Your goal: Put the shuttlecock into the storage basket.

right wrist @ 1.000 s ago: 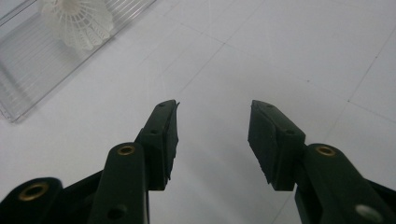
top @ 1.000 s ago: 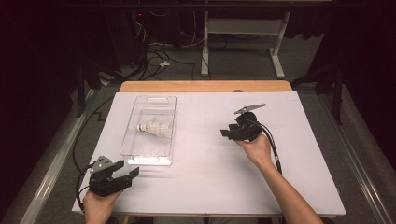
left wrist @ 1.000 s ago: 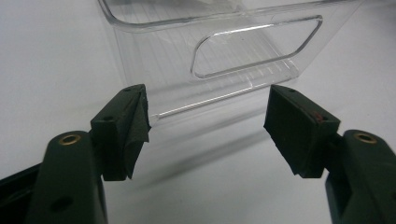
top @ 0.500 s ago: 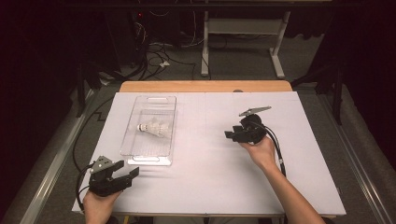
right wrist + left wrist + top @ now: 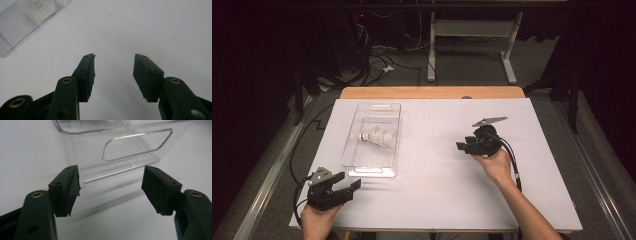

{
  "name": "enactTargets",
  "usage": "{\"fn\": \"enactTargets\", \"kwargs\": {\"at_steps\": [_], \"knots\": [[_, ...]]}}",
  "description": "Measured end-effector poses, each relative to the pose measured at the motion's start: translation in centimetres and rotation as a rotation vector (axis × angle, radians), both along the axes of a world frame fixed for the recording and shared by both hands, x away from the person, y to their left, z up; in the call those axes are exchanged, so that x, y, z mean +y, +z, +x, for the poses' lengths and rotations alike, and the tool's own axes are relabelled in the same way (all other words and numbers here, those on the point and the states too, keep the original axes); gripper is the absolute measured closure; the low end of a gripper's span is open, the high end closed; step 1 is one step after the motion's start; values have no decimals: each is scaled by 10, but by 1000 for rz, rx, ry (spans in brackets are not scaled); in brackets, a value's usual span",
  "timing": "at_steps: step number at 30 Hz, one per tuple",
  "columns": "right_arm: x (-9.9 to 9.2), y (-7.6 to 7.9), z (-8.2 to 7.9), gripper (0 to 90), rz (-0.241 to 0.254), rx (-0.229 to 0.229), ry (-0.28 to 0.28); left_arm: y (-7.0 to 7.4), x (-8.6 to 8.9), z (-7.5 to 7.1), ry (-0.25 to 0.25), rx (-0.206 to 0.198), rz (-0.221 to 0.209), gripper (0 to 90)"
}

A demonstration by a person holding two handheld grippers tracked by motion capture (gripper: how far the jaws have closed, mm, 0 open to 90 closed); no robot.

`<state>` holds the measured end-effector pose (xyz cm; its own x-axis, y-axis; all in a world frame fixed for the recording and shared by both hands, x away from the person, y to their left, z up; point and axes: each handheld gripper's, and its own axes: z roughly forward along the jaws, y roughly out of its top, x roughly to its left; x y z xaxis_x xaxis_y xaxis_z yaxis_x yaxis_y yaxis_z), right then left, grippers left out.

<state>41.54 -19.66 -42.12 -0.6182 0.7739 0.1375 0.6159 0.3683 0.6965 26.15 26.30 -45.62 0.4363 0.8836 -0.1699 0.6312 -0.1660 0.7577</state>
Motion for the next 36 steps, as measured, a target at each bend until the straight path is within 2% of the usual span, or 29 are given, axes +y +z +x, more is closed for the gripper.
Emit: {"fn": "enactTargets", "kwargs": {"at_steps": [36], "knots": [[-34, -6, -19, 520, 8, -9, -48, 0, -1, 0, 2, -3, 1, 316]]}}
